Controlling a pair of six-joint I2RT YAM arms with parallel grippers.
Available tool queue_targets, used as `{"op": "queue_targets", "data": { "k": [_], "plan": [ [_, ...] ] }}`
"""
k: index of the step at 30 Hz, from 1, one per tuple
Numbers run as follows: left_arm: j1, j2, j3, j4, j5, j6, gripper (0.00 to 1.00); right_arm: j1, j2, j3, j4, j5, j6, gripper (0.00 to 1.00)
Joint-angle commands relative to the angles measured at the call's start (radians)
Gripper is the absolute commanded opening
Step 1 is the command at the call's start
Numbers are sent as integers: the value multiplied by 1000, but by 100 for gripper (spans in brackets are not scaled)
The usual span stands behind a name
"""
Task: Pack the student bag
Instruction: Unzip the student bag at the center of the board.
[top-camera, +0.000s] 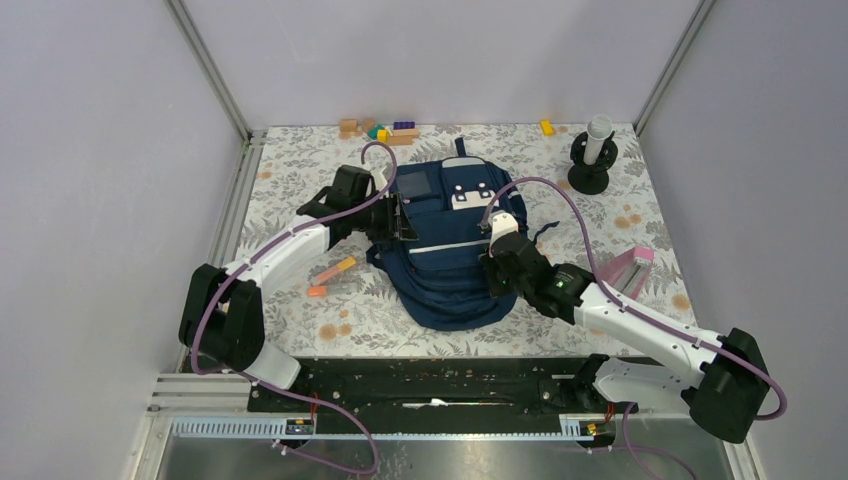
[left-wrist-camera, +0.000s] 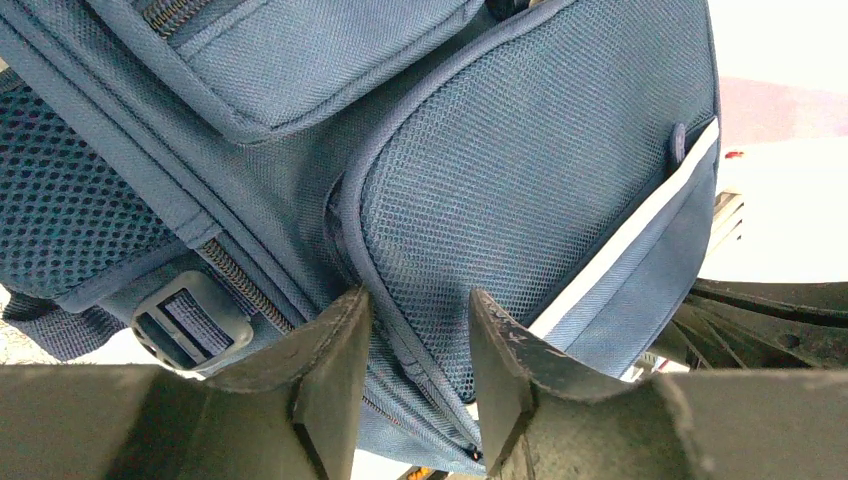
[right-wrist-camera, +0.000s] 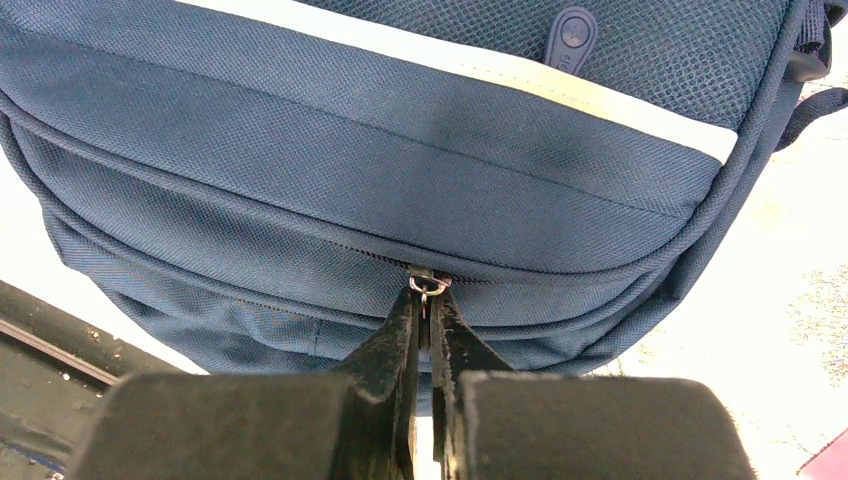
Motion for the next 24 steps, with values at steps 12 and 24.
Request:
{"op": "queue_targets", "data": {
  "k": [12, 24],
  "plan": [
    [-31, -61, -38, 138, 79, -62, 0, 35, -1, 68, -25, -77, 87, 0],
    [-37, -83, -75, 193, 103, -107, 0, 146, 212, 221, 82, -94, 141, 0]
  ]
}}
